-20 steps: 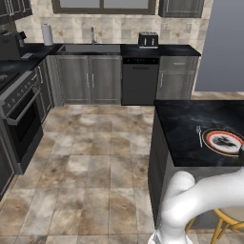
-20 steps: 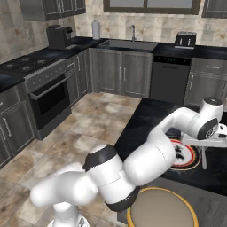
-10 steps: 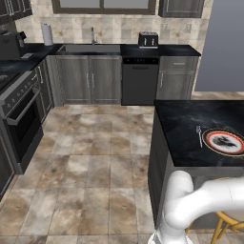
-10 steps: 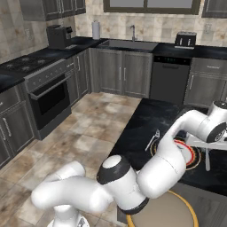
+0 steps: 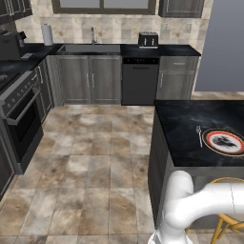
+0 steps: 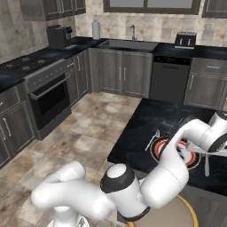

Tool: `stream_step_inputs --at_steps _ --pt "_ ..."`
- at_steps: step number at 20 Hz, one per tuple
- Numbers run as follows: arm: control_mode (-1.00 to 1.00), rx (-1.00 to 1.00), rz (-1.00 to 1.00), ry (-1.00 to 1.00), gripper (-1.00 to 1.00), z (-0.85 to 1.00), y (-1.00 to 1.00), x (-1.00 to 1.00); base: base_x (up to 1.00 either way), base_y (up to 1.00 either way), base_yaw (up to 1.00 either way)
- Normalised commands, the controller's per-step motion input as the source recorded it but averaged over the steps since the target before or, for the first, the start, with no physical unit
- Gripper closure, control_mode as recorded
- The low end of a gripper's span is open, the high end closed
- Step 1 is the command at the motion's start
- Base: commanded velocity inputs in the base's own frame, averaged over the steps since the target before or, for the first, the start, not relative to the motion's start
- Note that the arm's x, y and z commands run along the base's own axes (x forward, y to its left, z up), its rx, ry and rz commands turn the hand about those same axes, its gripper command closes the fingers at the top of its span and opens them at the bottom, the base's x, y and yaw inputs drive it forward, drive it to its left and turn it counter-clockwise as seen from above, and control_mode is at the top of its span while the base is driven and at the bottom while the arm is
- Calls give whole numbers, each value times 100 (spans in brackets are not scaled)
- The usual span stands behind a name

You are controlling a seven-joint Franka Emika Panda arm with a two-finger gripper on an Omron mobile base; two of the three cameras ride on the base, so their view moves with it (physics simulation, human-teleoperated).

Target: Take the fork and place it on the left side of the plate. Then take the spoon and place it on the right side of the plate. Make sure they're directly next to the plate.

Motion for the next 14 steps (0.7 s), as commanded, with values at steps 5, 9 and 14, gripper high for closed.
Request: stream_step_inputs --at_steps 5,9,14 --pt "-100 0 0 0 100 -24 0 11 0 0 0" --pt "-100 0 0 0 100 -21 0 24 0 0 0" --pt "-100 0 0 0 100 -22 0 33 0 0 0"
